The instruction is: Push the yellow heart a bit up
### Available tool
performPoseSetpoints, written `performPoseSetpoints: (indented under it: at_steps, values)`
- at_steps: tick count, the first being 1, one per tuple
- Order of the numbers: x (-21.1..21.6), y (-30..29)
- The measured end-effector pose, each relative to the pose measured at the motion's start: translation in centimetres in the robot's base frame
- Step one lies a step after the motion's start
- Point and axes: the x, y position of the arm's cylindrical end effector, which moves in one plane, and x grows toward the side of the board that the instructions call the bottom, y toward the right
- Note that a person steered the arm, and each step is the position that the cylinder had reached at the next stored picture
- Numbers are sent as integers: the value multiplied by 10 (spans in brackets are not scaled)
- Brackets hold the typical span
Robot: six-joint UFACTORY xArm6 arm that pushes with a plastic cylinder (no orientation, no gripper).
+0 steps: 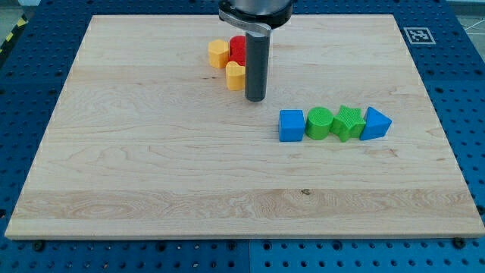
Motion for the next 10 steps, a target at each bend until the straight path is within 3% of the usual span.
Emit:
performPoseSetpoints:
  at_steps: [4, 6, 10]
  values:
    - [-15, 0]
    - [6, -3]
    - [-20, -8]
